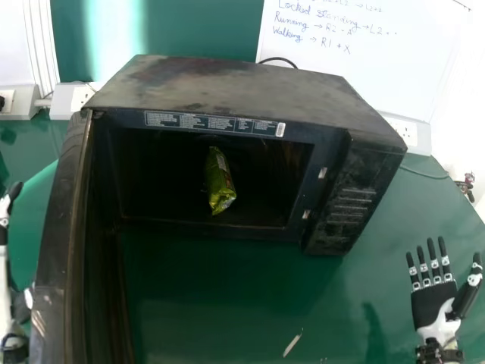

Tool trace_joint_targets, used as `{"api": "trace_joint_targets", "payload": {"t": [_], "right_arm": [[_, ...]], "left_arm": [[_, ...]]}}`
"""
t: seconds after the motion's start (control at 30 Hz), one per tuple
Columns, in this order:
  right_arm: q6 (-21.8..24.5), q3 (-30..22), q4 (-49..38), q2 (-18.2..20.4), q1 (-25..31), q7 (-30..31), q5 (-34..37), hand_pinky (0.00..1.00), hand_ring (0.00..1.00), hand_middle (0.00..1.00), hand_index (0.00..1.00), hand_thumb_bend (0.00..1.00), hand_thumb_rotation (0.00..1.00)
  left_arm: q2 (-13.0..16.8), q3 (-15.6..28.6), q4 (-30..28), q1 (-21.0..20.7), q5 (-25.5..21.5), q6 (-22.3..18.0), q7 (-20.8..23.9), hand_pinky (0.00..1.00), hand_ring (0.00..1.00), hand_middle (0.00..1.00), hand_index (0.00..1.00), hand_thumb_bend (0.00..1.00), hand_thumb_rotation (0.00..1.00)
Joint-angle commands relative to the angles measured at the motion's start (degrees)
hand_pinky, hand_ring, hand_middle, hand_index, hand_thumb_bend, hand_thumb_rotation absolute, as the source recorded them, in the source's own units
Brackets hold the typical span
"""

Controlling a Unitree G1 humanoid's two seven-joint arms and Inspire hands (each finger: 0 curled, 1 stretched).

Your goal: Put biscuit inside oven

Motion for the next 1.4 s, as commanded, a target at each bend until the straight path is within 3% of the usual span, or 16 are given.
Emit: {"api": "trace_joint_targets", "payload": {"t": [0.0,0.13,0.27,0.43,0.57,0.67,0.77,0.87,1.0,1.13,1.27,1.37], "right_arm": [[1.14,-0.91,0.15,0.62,-0.20,-0.12,1.59,0.99,0.96,0.96,0.95,0.78,0.79],[1.28,-0.69,-0.09,1.00,0.00,0.23,1.40,0.96,0.96,0.97,0.94,0.80,0.80],[1.49,-0.21,-0.79,1.36,0.35,-0.28,0.81,0.91,0.95,0.96,0.92,0.82,0.81],[1.64,-0.20,-0.59,1.62,0.22,0.29,1.09,0.94,0.97,0.97,0.93,0.82,0.81],[1.63,-0.17,-0.32,1.69,0.15,0.69,0.97,0.95,0.97,0.98,0.95,0.81,0.80],[1.89,-0.02,0.37,1.14,0.22,1.79,0.64,0.97,0.96,0.97,0.96,0.81,0.82],[1.92,0.02,1.08,0.86,0.25,3.33,0.41,0.97,0.95,0.96,0.97,0.81,0.84],[1.90,-0.09,1.26,0.92,0.18,4.06,0.11,0.99,0.94,0.96,0.97,0.79,0.86],[2.19,-0.30,1.38,0.98,0.03,3.63,0.04,0.98,0.92,0.94,0.97,0.80,0.84],[2.42,-0.31,0.91,1.04,0.16,3.58,0.10,0.99,0.94,0.95,0.97,0.79,0.85],[2.76,-0.44,0.58,1.35,0.10,3.13,0.65,1.00,0.93,0.95,0.96,0.80,0.83],[2.66,-0.45,1.11,1.19,0.05,3.95,0.61,1.00,0.94,0.96,0.98,0.79,0.84]], "left_arm": [[0.13,1.31,1.60,-0.78,4.81,-1.93,4.17,0.99,1.00,1.00,1.00,0.87,1.00],[0.78,-0.14,1.23,0.13,10.67,-1.80,8.91,1.00,1.00,1.00,1.00,0.91,1.00],[2.59,-1.55,2.59,0.16,15.51,-2.48,14.13,1.00,1.00,1.00,1.00,0.90,1.00],[5.29,-5.50,5.40,1.13,16.58,-3.50,17.87,1.00,1.00,0.99,1.00,0.87,1.00],[5.54,-9.50,4.35,3.74,13.96,-1.93,16.86,1.00,1.00,1.00,1.00,0.90,1.00],[6.96,-11.63,4.16,4.74,13.92,-2.68,16.73,1.00,1.00,1.00,1.00,0.86,0.96],[8.41,-12.91,4.51,4.82,15.76,-3.27,17.59,1.00,1.00,1.00,1.00,0.93,0.99],[9.38,-14.21,5.12,5.21,17.48,-3.23,18.72,1.00,1.00,1.00,1.00,0.90,1.00],[8.72,-15.87,3.63,5.50,19.90,-0.77,20.54,1.00,1.00,1.00,1.00,0.74,0.94],[9.61,-17.33,1.18,5.69,25.82,3.13,25.62,1.00,1.00,1.00,1.00,0.84,1.00],[11.32,-20.31,-0.47,6.26,26.54,5.22,27.03,1.00,1.00,1.00,1.00,0.89,1.00],[13.86,-22.39,0.11,4.52,29.17,5.58,31.00,0.99,0.98,0.99,1.00,0.92,1.00]]}}
